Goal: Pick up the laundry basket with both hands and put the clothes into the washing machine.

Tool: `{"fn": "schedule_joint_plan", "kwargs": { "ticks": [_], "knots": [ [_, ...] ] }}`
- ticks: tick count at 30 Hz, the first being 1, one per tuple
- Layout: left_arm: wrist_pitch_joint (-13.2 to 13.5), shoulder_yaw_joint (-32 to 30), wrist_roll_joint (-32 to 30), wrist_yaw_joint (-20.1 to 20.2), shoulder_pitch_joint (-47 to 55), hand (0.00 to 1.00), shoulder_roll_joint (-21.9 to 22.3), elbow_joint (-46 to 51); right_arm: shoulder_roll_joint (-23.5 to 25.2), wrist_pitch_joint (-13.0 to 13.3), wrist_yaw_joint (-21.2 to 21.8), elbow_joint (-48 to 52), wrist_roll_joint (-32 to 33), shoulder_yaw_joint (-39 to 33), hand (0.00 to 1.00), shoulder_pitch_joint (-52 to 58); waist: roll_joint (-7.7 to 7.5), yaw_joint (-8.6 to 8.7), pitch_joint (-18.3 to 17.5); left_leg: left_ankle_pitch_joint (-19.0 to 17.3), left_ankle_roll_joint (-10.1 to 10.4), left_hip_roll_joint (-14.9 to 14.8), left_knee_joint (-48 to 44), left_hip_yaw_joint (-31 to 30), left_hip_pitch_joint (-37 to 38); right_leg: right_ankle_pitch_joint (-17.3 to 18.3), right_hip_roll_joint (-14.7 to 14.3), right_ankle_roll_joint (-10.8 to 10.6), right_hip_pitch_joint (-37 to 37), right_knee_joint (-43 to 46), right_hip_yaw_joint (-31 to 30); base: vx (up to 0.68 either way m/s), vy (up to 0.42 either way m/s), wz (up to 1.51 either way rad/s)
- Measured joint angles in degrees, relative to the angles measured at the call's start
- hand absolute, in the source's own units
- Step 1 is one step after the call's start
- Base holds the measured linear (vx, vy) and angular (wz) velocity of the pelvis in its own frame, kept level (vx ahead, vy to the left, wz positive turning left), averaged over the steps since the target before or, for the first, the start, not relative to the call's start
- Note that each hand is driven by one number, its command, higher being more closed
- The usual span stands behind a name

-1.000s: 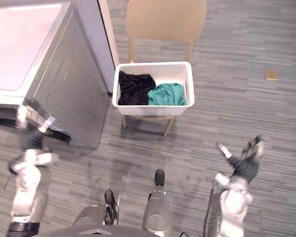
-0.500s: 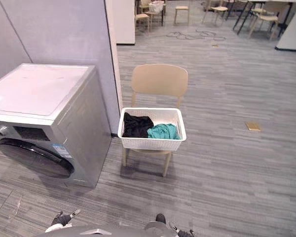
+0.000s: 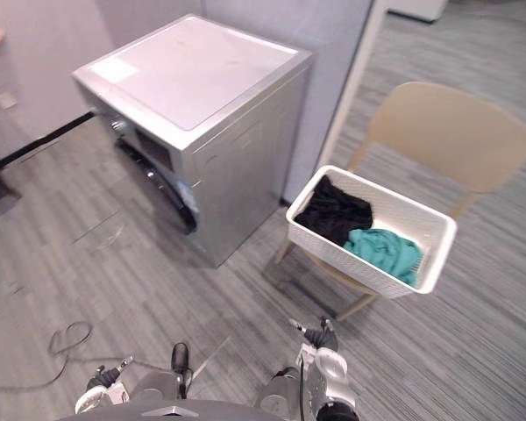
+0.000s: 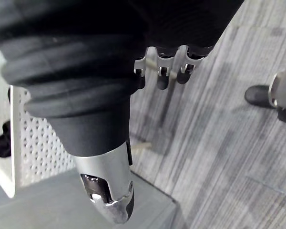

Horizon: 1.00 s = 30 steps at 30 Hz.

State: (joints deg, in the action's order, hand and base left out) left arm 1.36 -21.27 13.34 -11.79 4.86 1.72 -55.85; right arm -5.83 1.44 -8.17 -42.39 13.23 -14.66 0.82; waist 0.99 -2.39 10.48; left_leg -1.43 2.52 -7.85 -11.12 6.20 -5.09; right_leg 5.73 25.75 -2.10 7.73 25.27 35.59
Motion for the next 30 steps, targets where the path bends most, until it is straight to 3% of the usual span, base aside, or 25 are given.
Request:
{"fn": "schedule_joint_plan", "kwargs": {
  "ticks": [1,3,6,7,8,9,10,11,14,16,18,19,20,22,24,26,27,28,29,30],
  "knots": [
    [0.0,-0.2,0.0,-0.2,0.4,0.0,0.2,0.0,-0.2,0.0,0.0,0.0,0.0,-0.3,0.0,0.1,0.21,0.29,-0.1,-0.2,0.2,-1.4,-3.6,1.1,0.5,0.0,0.5,-0.1,-0.7,0.1,0.8,-0.1,-0.089,0.52],
    [-0.1,-0.3,-0.1,-0.4,0.6,0.0,-0.5,-1.6,-0.4,0.0,-0.1,-0.1,0.5,-0.8,0.0,2.0,0.38,2.14,-0.3,-1.8,0.3,-9.2,-12.0,4.7,3.7,-0.5,1.6,-0.9,-2.1,0.2,4.1,-0.17,-0.019,0.61],
    [-0.2,0.3,-0.5,-0.4,0.0,0.0,-0.6,-2.2,-0.9,-0.2,-0.5,-0.3,0.5,-2.6,0.0,3.6,0.24,3.71,-0.5,-0.2,2.0,-12.1,-9.4,4.7,4.8,-1.1,3.5,-1.9,0.3,2.6,5.4,-0.09,0.236,0.78],
    [-0.4,0.5,-0.9,-0.5,0.2,0.0,-0.6,-2.4,-1.4,-0.4,-0.6,-1.1,0.5,-2.6,0.0,3.8,0.81,3.65,-0.7,2.8,3.1,-12.2,-5.5,4.6,6.2,-1.9,3.8,-2.1,1.7,3.2,5.5,-0.08,0.292,0.38],
    [-0.8,1.5,-1.2,-0.6,0.2,0.0,-0.9,-2.8,-1.6,-0.7,-0.6,-1.8,0.5,-2.8,0.0,3.7,1.93,3.82,-1.2,0.4,6.7,-12.1,-1.3,6.0,7.7,-3.4,4.0,-3.0,2.5,3.7,5.9,-0.17,0.483,0.44],
    [-0.9,2.8,-1.2,-0.5,0.2,0.0,-1.9,-2.5,-0.7,-0.7,-0.6,-2.5,0.5,-3.3,0.0,3.5,0.91,3.67,-0.8,-3.1,9.7,-11.3,0.4,6.8,8.1,-5.9,4.3,-3.8,2.1,1.6,6.0,-0.13,0.335,0.38],
    [-0.9,3.5,-1.1,-0.5,0.1,0.0,-2.6,-2.2,0.2,-0.7,-0.6,-3.3,0.6,-3.4,0.0,3.2,0.21,3.29,-0.7,-3.9,10.2,-10.7,-0.1,6.9,8.0,-7.7,4.3,-3.9,1.7,-0.4,5.9,-0.23,0.454,0.24],
    [-0.9,4.6,-1.2,-0.5,-0.1,0.0,-4.4,-2.1,2.0,-1.0,-0.6,-4.3,1.1,-3.3,0.0,2.8,-0.85,2.24,-0.6,-4.7,9.3,-9.5,-2.6,6.9,6.6,-12.0,3.3,-4.0,-0.2,-6.3,6.0,-0.19,0.263,0.08],
    [-0.7,6.4,-1.2,-0.5,-0.1,0.0,-6.4,-1.4,2.8,-1.5,-0.6,-4.2,1.1,-1.2,0.0,1.4,-1.27,1.71,-0.7,-10.3,8.4,-8.3,-11.7,5.6,0.5,-18.5,0.6,-4.6,-3.7,-18.6,3.7,-0.29,0.303,0.28],
    [-0.7,7.1,-1.2,-0.5,-0.1,0.0,-7.3,-1.4,2.7,-1.7,-0.6,-4.2,1.3,-1.2,0.0,0.1,-1.17,1.43,-0.7,-12.4,7.6,-6.9,-15.3,4.2,-3.1,-18.1,1.2,-4.1,-3.1,-20.0,2.6,-0.22,0.237,0.4],
    [-0.7,8.4,-1.4,-0.5,-0.2,0.0,-7.4,-1.6,2.4,-1.7,-0.7,-4.1,2.6,-1.3,0.0,-1.0,-0.22,1.62,-0.6,-13.4,6.5,-5.5,-17.0,2.2,-6.3,-13.5,1.3,0.0,-1.1,-18.5,-0.3,-0.15,0.165,0.5],
    [-0.9,9.2,-2.4,-0.5,-0.4,0.0,-7.3,-1.9,1.9,-1.7,-0.7,-4.0,3.1,-1.5,0.0,-1.6,0.7,2.02,0.0,-13.4,6.3,-5.1,-16.9,1.0,-7.0,-8.7,0.1,2.2,0.2,-17.0,-4.4,-0.1,0.088,0.64],
    [-1.0,10.5,-3.5,-0.6,-0.8,0.0,-7.5,-2.4,1.8,-1.7,-0.7,-4.0,4.0,-2.1,0.0,-1.8,1.86,2.87,0.4,-12.9,5.7,-4.5,-16.2,-0.9,-7.6,-1.6,-3.4,2.9,1.1,-16.0,-14.2,-0.08,0.078,0.83],
    [-1.1,11.8,-4.6,-0.5,-0.8,0.0,-8.5,-3.4,2.0,-1.7,-0.6,-3.4,5.6,-2.3,0.0,-0.5,1.18,3.77,0.4,-11.5,5.3,-2.7,-13.9,-3.9,-6.5,4.0,-8.1,2.2,1.2,-13.6,-27.9,0.0,0.05,0.95],
    [-1.5,11.0,-6.1,-0.5,-0.7,0.0,-9.2,-3.6,3.2,-1.7,-0.6,-2.0,7.3,-2.4,0.0,1.4,-0.09,3.75,0.7,-10.0,5.4,-3.1,-11.0,-5.0,-4.4,4.2,-13.7,0.8,2.5,-7.3,-33.6,0.08,-0.039,0.56],
    [-2.1,9.4,-7.8,-0.3,-0.8,0.0,-8.8,-3.6,5.3,-1.1,-0.4,2.0,8.2,-2.5,0.0,3.8,-2.34,3.84,-0.2,-7.6,6.7,-4.0,-5.9,-4.5,-1.5,2.2,-17.4,-3.5,3.9,-3.8,-35.5,0.14,-0.21,0.05],
    [-2.4,8.1,-9.0,0.2,-1.0,0.0,-8.0,-3.2,6.2,-1.0,-0.4,3.7,8.9,-2.5,0.0,4.0,-2.85,3.37,-0.7,-4.5,7.3,-5.2,-1.8,-3.0,0.0,1.8,-18.3,-5.2,4.2,-3.8,-34.8,0.13,-0.201,-0.23],
    [-2.5,7.6,-9.6,0.4,-0.7,0.0,-7.7,-3.1,6.6,-0.6,-0.3,4.6,9.0,-2.6,0.0,4.1,-2.97,3.77,-0.8,-1.8,6.5,-5.6,0.3,-2.4,0.5,1.7,-19.0,-5.0,4.2,-4.2,-34.7,0.11,-0.204,-0.05],
    [-2.6,7.6,-10.4,1.0,-2.2,0.0,-7.4,-2.4,7.1,-0.1,-0.2,6.5,9.1,-3.3,0.0,4.5,-3.9,4.59,-1.2,4.7,4.6,-5.8,6.1,-1.5,1.6,0.9,-19.5,-4.6,4.3,-5.1,-34.1,0.08,-0.174,0.53],
    [-2.6,7.8,-11.2,1.2,-3.7,0.0,-6.1,-1.0,7.4,0.2,0.0,8.6,9.2,-4.5,0.0,6.0,-3.22,5.4,-1.4,10.2,4.7,-6.1,13.3,-0.1,4.3,0.2,-20.0,-3.7,3.4,-7.3,-33.2,0.12,-0.184,0.65]
  ]
}}
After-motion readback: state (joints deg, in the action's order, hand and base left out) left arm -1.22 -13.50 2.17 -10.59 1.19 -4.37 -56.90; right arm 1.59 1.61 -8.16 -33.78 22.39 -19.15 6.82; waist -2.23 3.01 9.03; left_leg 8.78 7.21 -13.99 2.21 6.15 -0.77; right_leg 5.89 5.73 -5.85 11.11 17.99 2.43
